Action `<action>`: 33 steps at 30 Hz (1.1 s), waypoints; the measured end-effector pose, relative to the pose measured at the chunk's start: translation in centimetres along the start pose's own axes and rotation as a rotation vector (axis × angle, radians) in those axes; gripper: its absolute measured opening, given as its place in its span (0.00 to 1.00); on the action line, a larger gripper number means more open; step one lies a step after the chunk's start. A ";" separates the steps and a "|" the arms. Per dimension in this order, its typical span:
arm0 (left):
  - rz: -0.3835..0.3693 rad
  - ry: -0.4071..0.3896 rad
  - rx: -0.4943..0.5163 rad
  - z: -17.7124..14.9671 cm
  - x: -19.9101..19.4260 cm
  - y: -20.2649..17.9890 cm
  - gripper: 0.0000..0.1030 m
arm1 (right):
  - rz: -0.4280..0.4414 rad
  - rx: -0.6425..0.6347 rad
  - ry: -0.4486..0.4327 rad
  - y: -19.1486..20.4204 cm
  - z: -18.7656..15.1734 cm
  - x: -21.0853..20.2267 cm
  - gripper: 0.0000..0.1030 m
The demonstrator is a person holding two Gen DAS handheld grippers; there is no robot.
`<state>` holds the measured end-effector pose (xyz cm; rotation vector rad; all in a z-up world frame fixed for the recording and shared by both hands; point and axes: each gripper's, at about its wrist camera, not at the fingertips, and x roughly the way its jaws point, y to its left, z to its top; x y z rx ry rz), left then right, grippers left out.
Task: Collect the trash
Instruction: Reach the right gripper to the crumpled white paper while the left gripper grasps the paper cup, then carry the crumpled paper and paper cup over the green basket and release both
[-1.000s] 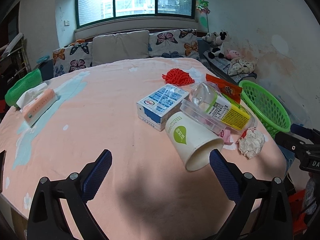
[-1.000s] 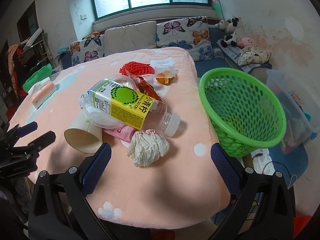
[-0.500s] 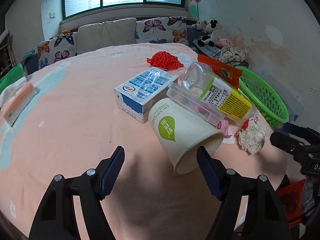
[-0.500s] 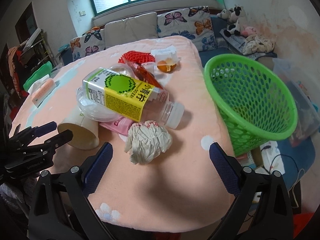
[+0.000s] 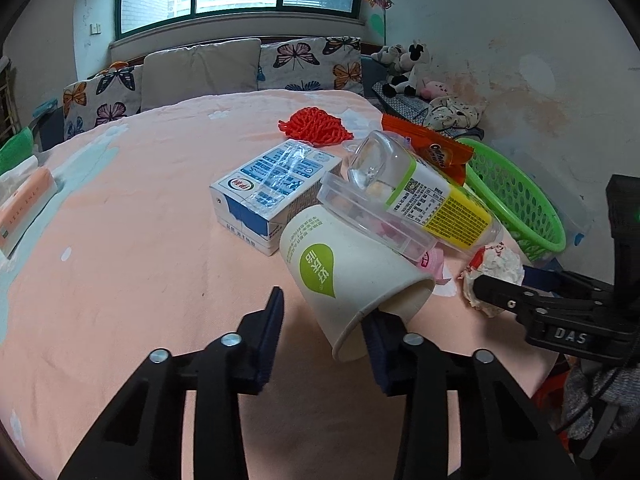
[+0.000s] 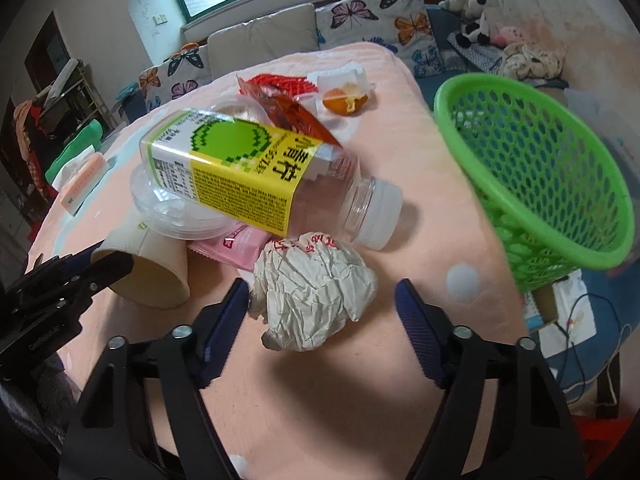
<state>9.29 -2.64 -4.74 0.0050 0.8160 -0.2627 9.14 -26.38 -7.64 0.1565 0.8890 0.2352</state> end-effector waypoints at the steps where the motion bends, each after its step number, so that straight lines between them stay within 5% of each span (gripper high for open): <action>1: -0.003 -0.001 0.000 0.0 0.0 0.1 0.28 | 0.006 0.004 0.003 0.0 0.0 0.1 0.67; 4: -0.010 -0.007 0.003 -0.1 -0.2 0.2 0.18 | 0.015 0.002 -0.001 0.2 -0.2 -0.1 0.57; 12: -0.013 -0.025 0.003 -0.4 -1.6 0.5 0.06 | 0.014 -0.029 -0.020 0.7 -0.6 -1.9 0.54; 21: -0.036 -0.038 -0.009 -0.8 -4.5 1.5 0.03 | 0.043 -0.034 -0.069 0.4 -0.1 -4.7 0.54; 33: -0.113 -0.077 -0.046 1.4 -7.7 2.1 0.03 | -0.075 0.033 -0.132 -6.5 3.7 -5.5 0.55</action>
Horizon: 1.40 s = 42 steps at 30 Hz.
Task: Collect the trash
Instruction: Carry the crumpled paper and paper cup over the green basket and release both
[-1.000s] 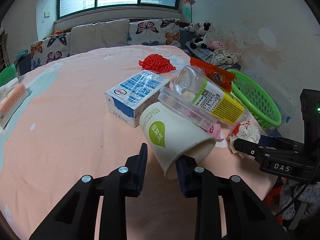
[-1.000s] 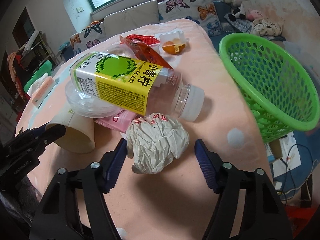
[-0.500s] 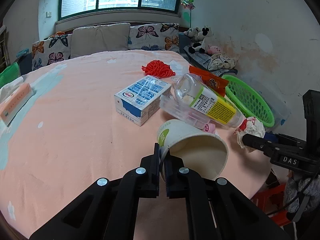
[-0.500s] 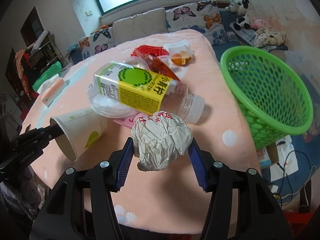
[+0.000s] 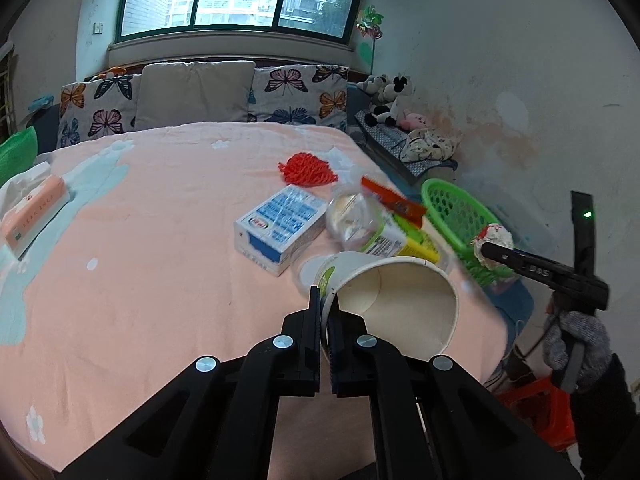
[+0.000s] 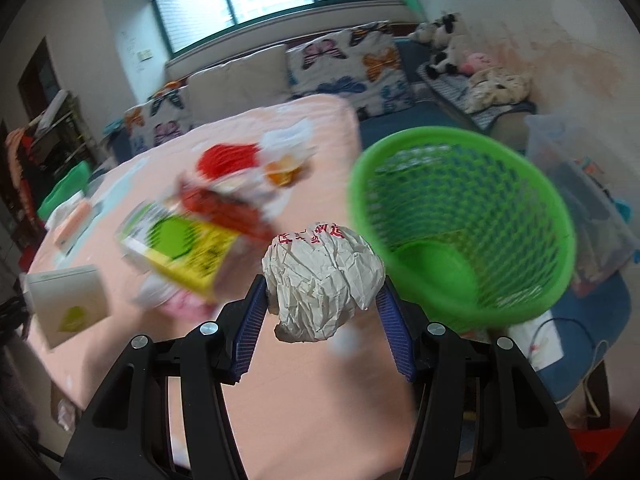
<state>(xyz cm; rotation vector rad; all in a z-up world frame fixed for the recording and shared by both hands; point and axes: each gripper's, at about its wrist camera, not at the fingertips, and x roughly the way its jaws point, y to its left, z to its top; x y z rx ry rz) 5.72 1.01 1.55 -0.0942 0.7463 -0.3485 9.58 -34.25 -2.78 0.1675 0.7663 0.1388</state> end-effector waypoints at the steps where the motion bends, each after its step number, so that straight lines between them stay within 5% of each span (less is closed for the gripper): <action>1: -0.006 -0.005 0.005 0.4 0.0 -0.2 0.03 | -0.019 0.012 -0.002 -1.0 0.5 0.3 0.56; 9: -0.062 -0.034 0.026 4.4 1.5 -2.7 0.03 | -0.095 0.069 0.021 -7.4 2.5 3.1 0.56; 17: -0.121 -0.013 0.082 8.4 5.1 -6.8 0.03 | -0.120 0.095 0.010 -10.3 3.1 3.8 0.76; 22: -0.159 0.034 0.127 10.2 8.6 -10.5 0.03 | -0.125 0.093 -0.010 -11.1 3.1 2.9 0.80; 33: -0.225 0.138 0.231 11.2 17.1 -19.1 0.03 | -0.171 0.071 -0.064 -12.2 0.9 -0.6 0.82; 42: -0.231 0.232 0.272 10.0 21.8 -22.5 0.03 | -0.182 0.113 -0.066 -13.8 -0.9 -1.9 0.82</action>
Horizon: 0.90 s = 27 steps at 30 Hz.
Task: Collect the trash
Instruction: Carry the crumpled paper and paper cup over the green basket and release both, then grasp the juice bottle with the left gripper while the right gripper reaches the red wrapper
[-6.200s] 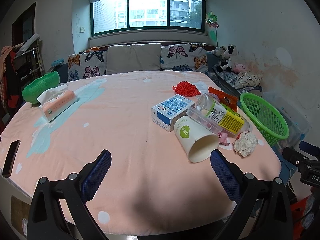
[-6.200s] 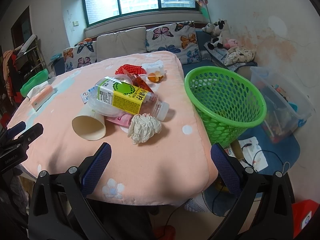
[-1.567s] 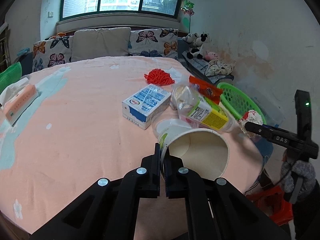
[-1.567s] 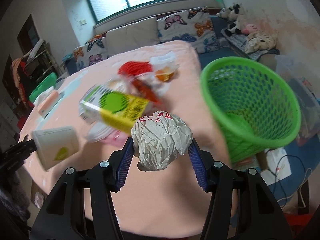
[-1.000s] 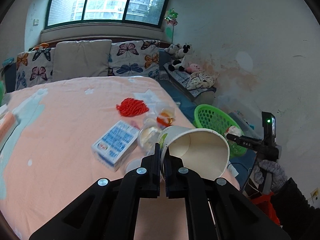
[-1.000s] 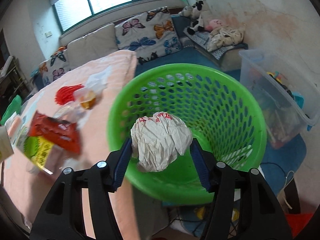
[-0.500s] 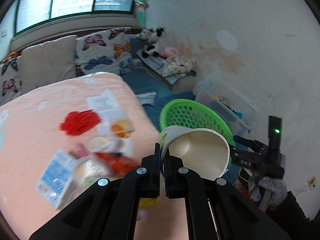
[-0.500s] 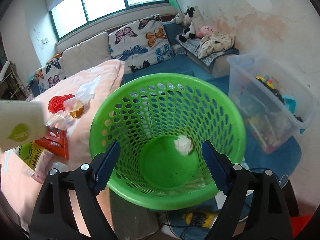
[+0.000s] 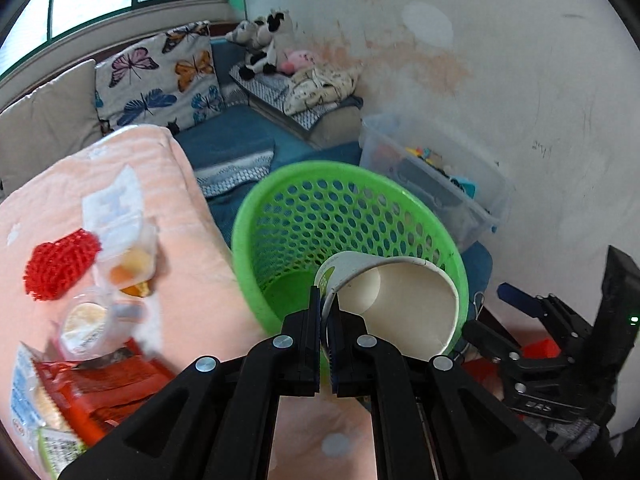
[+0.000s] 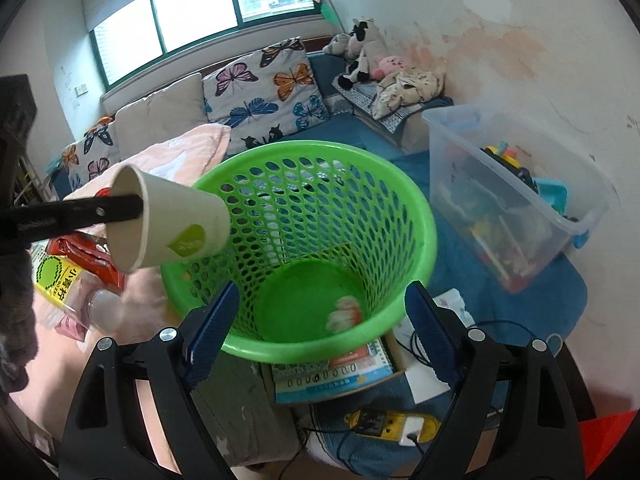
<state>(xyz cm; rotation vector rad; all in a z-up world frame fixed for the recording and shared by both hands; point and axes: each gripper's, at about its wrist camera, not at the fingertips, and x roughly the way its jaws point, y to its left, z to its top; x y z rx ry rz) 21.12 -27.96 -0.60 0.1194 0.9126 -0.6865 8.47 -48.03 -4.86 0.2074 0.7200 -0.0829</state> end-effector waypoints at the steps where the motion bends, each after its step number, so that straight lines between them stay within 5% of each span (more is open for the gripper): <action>1: -0.003 0.007 0.002 0.0 0.4 0.0 0.04 | 0.001 0.008 0.001 -0.2 -0.1 0.0 0.82; 8: -0.017 0.046 -0.003 -0.3 2.5 -0.6 0.09 | 0.000 0.033 0.013 -0.8 -0.8 -0.1 0.82; 15: -0.013 0.017 -0.011 -1.4 1.2 -0.6 0.37 | 0.007 0.034 0.010 -0.6 -0.9 -0.6 0.82; 27: 0.045 -0.077 -0.086 -4.2 -5.1 2.9 0.45 | 0.072 -0.008 0.002 2.6 -1.1 -1.8 0.85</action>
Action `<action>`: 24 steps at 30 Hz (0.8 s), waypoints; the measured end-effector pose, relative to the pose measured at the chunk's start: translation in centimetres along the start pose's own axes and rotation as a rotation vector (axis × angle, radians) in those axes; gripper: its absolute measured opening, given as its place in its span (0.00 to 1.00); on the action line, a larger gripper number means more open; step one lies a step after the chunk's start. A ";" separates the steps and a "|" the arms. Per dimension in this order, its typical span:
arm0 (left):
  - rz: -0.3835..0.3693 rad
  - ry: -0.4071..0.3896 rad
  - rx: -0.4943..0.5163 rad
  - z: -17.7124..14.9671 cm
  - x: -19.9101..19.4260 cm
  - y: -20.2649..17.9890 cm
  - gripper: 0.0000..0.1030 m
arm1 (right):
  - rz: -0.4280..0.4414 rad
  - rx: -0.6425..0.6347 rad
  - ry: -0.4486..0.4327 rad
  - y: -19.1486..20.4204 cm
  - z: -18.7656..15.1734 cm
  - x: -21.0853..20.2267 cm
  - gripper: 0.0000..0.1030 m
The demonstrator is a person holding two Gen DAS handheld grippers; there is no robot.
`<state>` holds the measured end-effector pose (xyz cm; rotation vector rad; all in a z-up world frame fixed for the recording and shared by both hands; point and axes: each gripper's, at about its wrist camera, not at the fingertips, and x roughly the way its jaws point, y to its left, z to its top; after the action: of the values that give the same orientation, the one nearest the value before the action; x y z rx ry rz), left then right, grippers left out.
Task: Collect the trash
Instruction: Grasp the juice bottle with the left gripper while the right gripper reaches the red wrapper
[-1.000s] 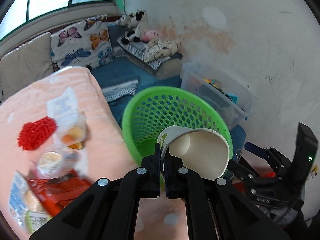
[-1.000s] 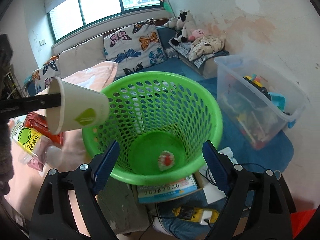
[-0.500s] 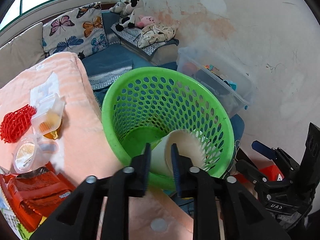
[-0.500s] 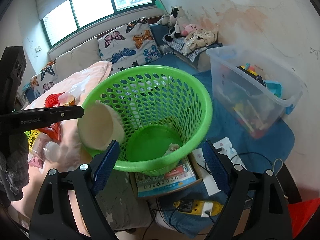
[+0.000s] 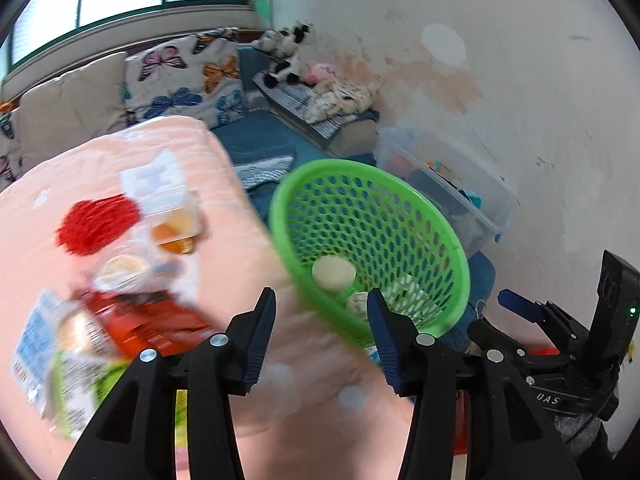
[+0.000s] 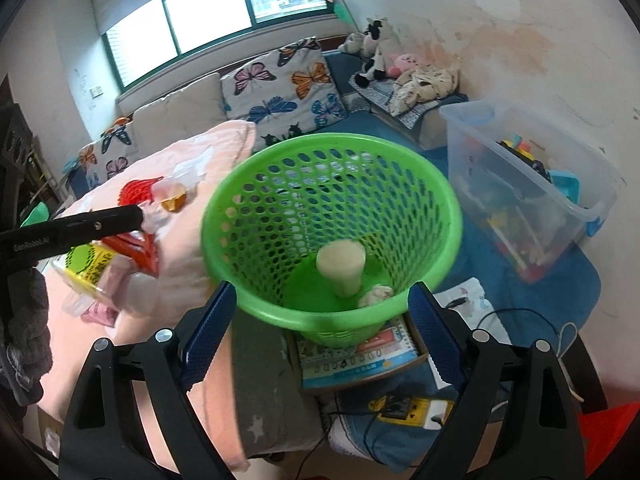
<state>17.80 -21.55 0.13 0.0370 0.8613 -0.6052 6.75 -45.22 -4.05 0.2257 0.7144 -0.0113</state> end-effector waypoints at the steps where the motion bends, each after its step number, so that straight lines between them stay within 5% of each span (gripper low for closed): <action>1: 0.008 -0.006 -0.009 -0.2 -0.4 0.4 0.45 | 0.005 -0.005 0.000 0.4 0.0 0.0 0.85; 16: 0.095 -0.070 -0.306 -3.9 -8.2 12.2 0.52 | 0.071 -0.084 -0.014 5.7 0.0 -0.4 0.86; 24: -0.034 -0.031 -0.417 -5.6 -7.4 15.4 0.54 | 0.091 -0.112 -0.008 8.1 0.3 0.2 0.86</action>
<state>18.09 -3.66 -1.38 -0.3640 0.9448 -0.4469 7.81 -37.34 -2.29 0.1508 0.6944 0.1139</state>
